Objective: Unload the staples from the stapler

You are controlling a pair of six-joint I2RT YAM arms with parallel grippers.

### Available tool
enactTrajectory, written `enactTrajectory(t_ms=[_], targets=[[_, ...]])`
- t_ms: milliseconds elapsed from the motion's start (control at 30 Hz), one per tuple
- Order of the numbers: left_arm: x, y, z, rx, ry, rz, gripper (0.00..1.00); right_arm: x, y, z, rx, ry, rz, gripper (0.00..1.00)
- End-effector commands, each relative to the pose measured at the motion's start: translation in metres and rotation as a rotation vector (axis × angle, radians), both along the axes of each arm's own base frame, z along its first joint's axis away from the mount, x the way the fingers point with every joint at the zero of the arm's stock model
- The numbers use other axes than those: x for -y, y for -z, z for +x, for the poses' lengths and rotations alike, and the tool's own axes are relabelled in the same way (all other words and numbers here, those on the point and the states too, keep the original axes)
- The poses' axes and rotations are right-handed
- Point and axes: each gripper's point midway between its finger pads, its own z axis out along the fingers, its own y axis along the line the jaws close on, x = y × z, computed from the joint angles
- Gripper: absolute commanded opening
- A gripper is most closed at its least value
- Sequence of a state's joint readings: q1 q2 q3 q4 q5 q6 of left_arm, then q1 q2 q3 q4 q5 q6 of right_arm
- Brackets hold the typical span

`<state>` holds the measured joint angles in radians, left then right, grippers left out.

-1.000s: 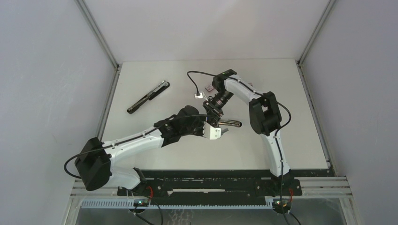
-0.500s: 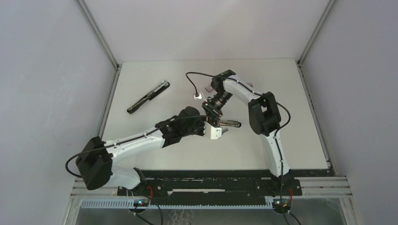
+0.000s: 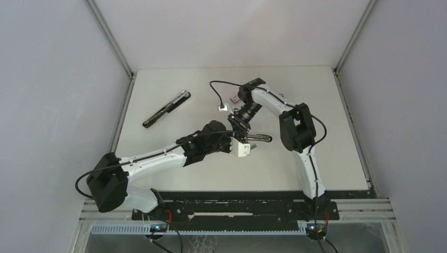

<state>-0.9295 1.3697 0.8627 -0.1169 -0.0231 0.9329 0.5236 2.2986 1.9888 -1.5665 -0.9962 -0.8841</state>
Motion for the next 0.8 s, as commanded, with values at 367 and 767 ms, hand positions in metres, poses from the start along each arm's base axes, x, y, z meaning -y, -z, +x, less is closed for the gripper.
enactTrajectory(t_ms=[367,767], targets=[[-0.005,0.008,0.018,-0.017,-0.142,-0.103,0.0,0.002,-0.04,0.02,-0.025,0.115,0.151,0.39],[-0.017,0.018,0.029,-0.069,-0.183,-0.106,0.0,0.014,-0.032,0.044,-0.001,0.155,0.148,0.61]])
